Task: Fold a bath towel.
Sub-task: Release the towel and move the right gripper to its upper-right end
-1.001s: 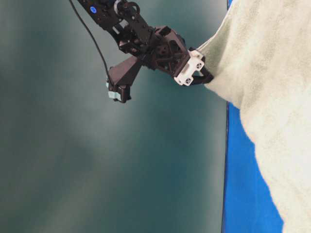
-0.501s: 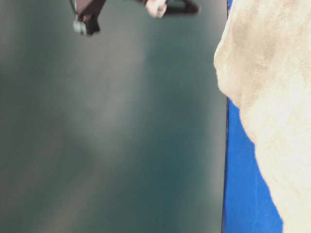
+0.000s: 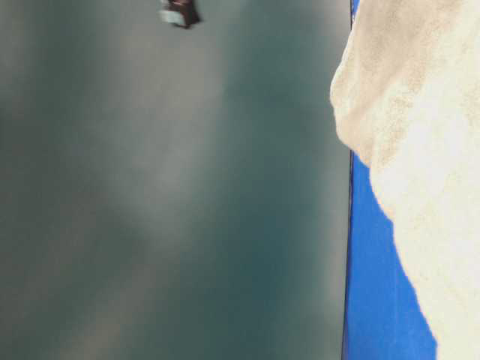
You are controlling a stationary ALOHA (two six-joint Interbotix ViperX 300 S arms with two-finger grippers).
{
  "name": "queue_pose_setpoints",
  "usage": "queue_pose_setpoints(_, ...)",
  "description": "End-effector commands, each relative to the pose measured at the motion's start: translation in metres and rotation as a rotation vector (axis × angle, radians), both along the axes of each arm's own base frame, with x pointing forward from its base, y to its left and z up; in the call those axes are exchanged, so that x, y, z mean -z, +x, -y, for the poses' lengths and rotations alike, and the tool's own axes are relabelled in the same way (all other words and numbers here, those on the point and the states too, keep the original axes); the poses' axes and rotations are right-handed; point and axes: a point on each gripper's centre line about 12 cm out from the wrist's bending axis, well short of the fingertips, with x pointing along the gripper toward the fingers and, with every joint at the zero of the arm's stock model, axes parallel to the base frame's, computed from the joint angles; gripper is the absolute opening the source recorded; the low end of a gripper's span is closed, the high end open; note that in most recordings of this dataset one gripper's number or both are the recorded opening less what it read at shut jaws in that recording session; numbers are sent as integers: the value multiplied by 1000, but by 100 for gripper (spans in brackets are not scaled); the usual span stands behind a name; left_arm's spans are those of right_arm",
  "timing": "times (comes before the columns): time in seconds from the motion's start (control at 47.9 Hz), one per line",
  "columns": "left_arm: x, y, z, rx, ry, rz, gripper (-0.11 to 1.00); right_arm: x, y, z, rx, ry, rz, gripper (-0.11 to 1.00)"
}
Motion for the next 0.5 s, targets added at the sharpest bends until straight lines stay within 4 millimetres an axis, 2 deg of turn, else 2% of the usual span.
queue_pose_setpoints(0.0,-3,4,-1,1,5,12,87,12,4,5,-12,16,39,66)
queue_pose_setpoints(0.125,-2,7,0,4,6,16,87,32,4,10,-20,49,84,66)
queue_pose_setpoints(0.271,2,10,-1,5,5,2,87,54,-5,14,5,95,62,66)
queue_pose_setpoints(0.396,4,12,-1,5,4,-10,87,63,-9,12,11,117,40,66)
queue_pose_setpoints(0.48,4,13,-1,4,3,-13,87,63,-11,11,16,118,42,60)
